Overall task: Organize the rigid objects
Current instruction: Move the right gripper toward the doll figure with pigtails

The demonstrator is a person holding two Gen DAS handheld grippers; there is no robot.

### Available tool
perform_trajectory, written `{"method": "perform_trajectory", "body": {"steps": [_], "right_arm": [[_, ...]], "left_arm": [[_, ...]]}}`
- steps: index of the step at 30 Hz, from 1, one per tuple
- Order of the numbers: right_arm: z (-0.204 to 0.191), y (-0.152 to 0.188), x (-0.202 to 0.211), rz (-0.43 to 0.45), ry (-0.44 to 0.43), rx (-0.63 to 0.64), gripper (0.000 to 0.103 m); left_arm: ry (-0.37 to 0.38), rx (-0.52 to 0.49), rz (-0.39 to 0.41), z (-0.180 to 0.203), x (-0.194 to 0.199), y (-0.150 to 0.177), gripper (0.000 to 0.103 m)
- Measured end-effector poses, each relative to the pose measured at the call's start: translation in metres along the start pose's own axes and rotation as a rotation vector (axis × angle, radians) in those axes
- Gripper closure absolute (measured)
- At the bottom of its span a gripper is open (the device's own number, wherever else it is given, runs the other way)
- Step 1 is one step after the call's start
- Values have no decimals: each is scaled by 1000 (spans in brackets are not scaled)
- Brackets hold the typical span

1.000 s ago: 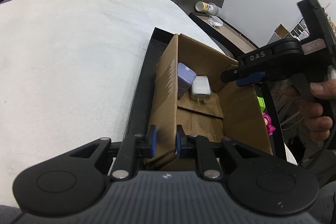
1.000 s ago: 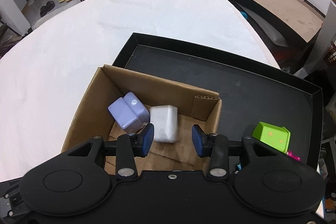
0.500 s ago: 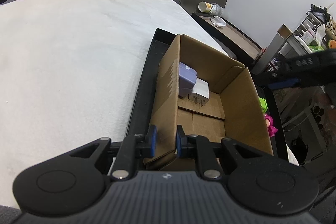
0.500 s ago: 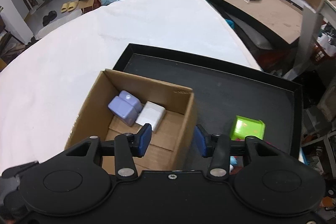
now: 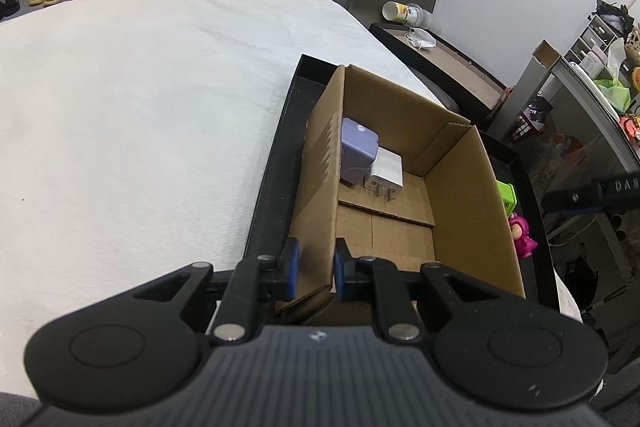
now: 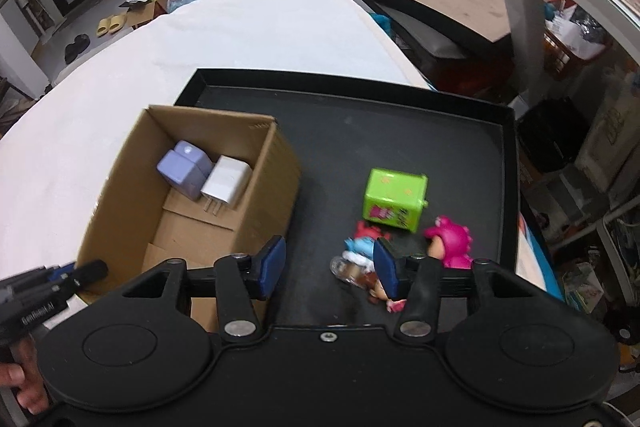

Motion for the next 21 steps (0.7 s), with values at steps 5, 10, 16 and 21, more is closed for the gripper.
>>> {"method": "perform_trajectory", "body": {"steps": [5,10,16,21], "right_arm": [[16,8,3,-4,-34,-22,47],[29,17,-2,-10,-44,-16,46],[44,27,-14,-1,-57,-10,36],[46,36,-22,5,-78,33,34]], "left_arm": [[-13,-18,2,4,3,0,87],[-30,-19,0,5,3,-1,87],[-44,-22,-2,8,4,-1,87],[-50,-21,-8,9,4,-1,87]]}}
Point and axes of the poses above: each gripper's, at about its wrist camera, not at the fingertips, and x roughly against the way its jaws point, z to its right, y to its underside, the point moved 8 cm from there along -x, roughly the way its jaws point, and after that the axes turned 15 degrees about -x, right-handed, at the moved point
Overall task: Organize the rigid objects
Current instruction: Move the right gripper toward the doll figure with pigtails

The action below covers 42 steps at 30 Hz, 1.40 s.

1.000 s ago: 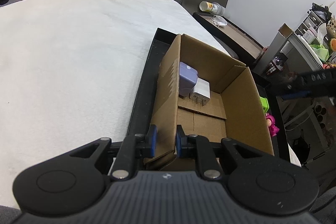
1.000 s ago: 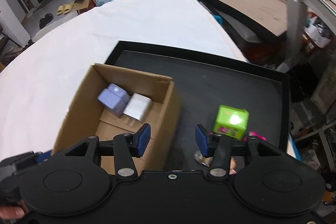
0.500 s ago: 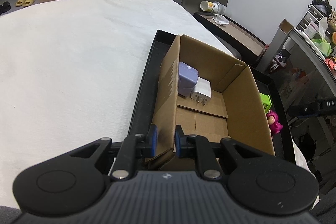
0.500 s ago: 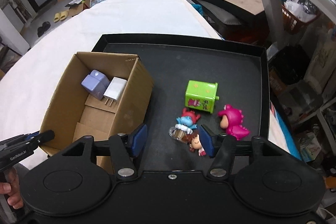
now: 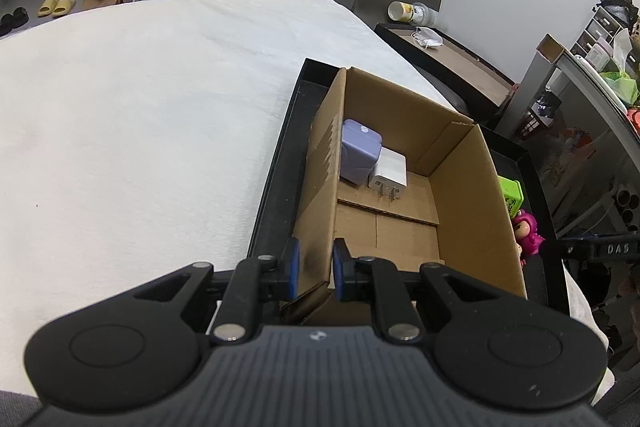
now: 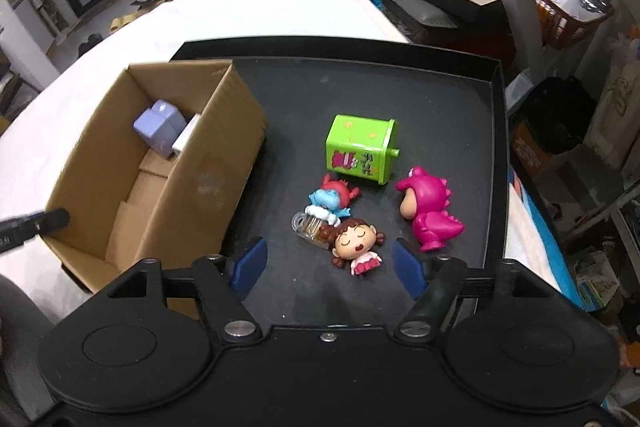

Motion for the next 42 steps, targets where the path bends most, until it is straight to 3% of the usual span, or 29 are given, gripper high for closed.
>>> {"method": "perform_trajectory", "body": {"steps": [6,12,26,30,35,37,42], "right_arm": [[6,6,-10,1,-32,3,35],[15,5,-24,-15,-45,-17,45],[25,4,-54,-39,-21,-3,52],[29,9,-62,-63,-14,1,66],[31,7,-54,-56,-29,-24,67],[32,7,-49,-56,-39,-34,78],[34,11,-39,-51,-25,-49,79]], "left_arm": [[-7,-5,-8,2,-2,-1,88],[-16,1,-18,3,-3,-1,88],[-30,0,-34,3,-8,-2,88],[-31,2,-35,3,-9,-2,88],[-27,4,-34,3,-8,-2,88],[-25,4,-34,3,-8,-2,88],[-24,0,-34,3,-8,-2,88]]}}
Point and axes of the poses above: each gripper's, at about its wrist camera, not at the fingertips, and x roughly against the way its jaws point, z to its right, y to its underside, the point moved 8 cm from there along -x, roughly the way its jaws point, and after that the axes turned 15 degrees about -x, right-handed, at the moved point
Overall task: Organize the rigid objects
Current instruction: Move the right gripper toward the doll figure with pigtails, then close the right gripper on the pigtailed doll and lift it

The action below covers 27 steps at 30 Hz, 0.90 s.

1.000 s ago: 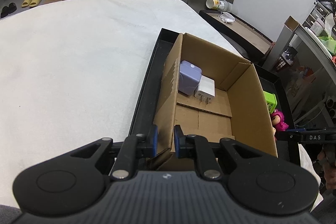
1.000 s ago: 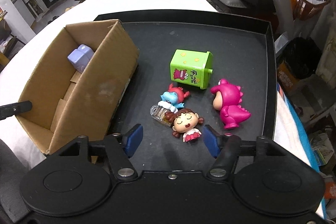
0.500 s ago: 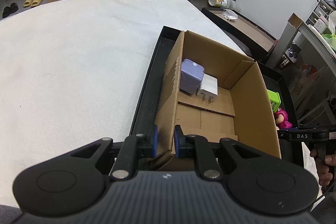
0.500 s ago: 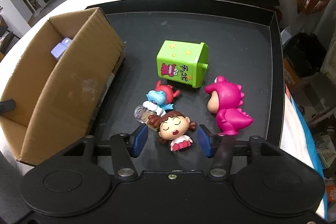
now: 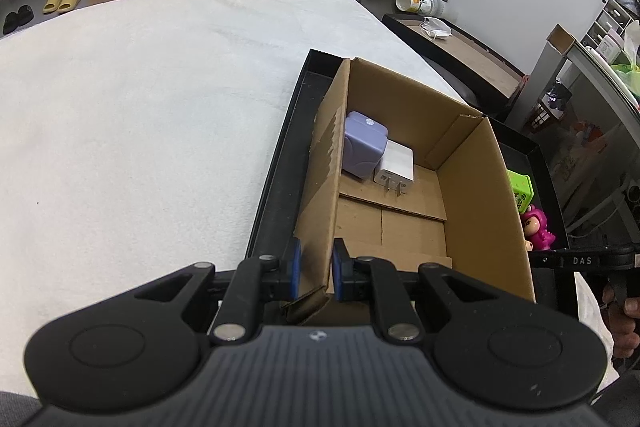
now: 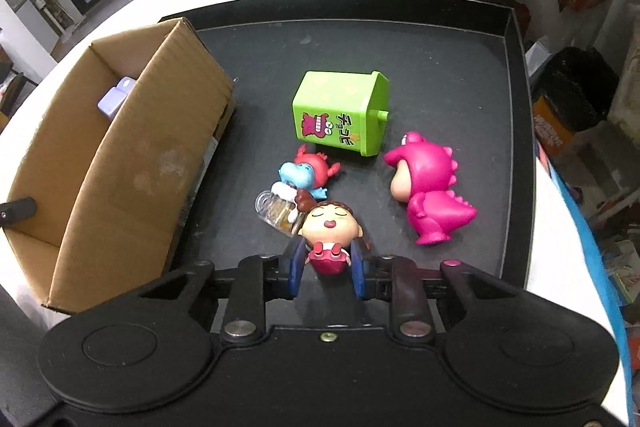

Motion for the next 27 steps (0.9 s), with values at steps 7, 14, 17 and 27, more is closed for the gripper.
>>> {"method": "perform_trajectory", "body": {"steps": [7,14,17,27], "right_arm": [[-5,0,12,17,18,-17,79],[-14,-8,32,52,20,0,79],[-15,-13,35,58,25,-2,79],[-37,-30,52,85,38,39,79]], "left_arm": [[2,-1,1,0,0,0,88],[3,-6,3,0,1,0,88],[8,-7,6,0,1,0,88],[20,5,11,-2,3,0,88]]}}
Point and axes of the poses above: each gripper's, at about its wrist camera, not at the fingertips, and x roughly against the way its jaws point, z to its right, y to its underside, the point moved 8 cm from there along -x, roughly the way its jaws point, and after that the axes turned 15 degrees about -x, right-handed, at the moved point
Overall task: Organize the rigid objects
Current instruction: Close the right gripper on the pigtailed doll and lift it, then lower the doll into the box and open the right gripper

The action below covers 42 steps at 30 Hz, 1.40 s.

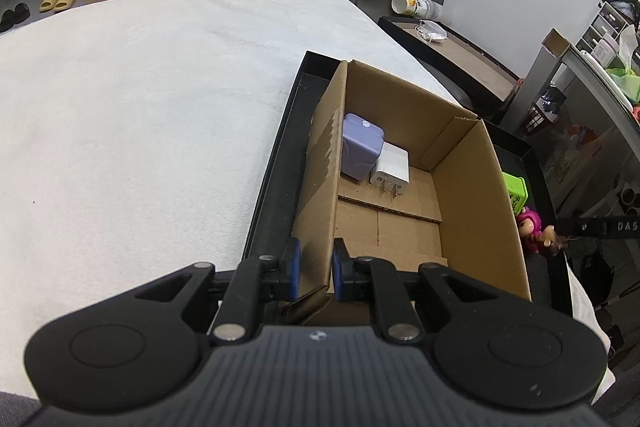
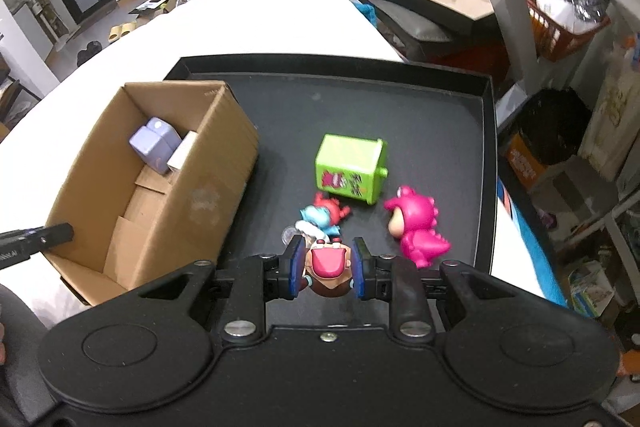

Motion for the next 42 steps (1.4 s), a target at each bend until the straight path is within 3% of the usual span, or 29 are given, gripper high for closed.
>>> {"method": "perform_trajectory", "body": {"steps": [19,42], "right_arm": [[-64,-35,15,43,-7,73,79],[-134,-44,-6,37,10,172,79]], "left_arm": [[33,16,12,-3,0,2,88],[75,53,18,-9,-2,4,87]]}}
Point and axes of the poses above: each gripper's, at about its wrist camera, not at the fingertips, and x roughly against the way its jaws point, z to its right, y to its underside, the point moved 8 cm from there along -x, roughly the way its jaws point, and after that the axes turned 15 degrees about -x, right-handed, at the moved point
